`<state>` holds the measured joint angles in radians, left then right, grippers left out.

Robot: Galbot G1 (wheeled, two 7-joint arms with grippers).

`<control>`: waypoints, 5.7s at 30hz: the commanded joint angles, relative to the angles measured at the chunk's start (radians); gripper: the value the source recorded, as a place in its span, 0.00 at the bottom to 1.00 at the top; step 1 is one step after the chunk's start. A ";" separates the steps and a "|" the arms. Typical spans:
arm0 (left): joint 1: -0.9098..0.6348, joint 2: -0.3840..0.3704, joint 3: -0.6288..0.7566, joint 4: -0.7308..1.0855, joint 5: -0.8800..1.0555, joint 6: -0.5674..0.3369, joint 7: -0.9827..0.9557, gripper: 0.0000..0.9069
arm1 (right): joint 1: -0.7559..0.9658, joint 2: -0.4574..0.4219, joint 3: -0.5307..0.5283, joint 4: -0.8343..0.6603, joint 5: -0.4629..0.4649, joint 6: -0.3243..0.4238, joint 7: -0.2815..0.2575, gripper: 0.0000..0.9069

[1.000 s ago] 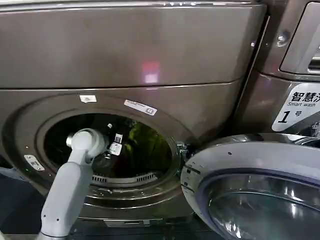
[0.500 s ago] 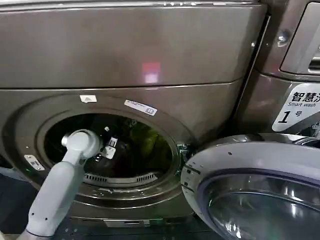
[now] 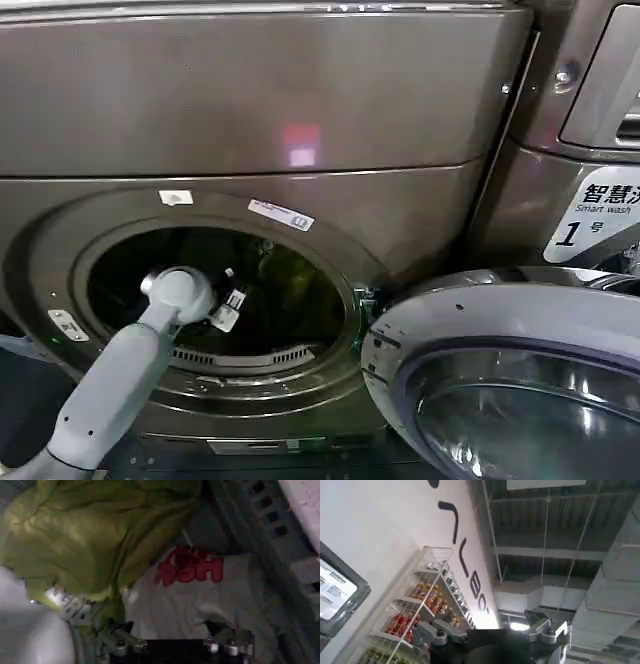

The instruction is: Grasp the clothes from the dryer.

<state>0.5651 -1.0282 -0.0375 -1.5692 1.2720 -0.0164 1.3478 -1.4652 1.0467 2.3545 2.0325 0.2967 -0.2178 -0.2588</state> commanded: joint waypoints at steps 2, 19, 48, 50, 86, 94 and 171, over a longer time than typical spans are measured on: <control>0.016 -0.003 -0.060 0.047 -0.010 0.039 0.001 1.00 | 0.001 0.000 -0.003 0.003 0.001 0.000 -0.001 1.00; 0.006 -0.015 -0.082 0.078 -0.092 0.088 0.001 0.55 | -0.004 -0.004 0.003 0.003 0.003 0.002 -0.003 1.00; 0.018 -0.014 -0.090 0.080 -0.130 0.096 0.001 0.01 | -0.011 -0.014 0.008 -0.002 0.004 0.002 -0.004 1.00; 0.019 -0.014 -0.090 0.077 -0.143 0.100 0.001 0.00 | -0.011 -0.015 0.008 -0.002 0.004 0.002 -0.004 1.00; 0.147 -0.037 -0.082 -0.148 -0.370 0.373 -0.780 0.00 | -0.030 -0.013 0.019 -0.008 0.028 0.004 -0.003 1.00; 0.236 -0.065 -0.140 -0.194 -0.510 0.310 -1.134 0.00 | -0.037 -0.017 0.028 -0.014 0.032 0.006 -0.003 1.00; 0.748 -0.432 -0.388 -0.545 -1.398 0.084 -1.440 0.00 | -0.029 -0.015 0.056 -0.008 0.057 -0.004 -0.026 1.00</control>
<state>1.3103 -1.4607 -0.4234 -2.1124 -0.1249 0.0662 -0.0923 -1.4940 1.0338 2.4088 2.0255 0.3539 -0.2201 -0.2802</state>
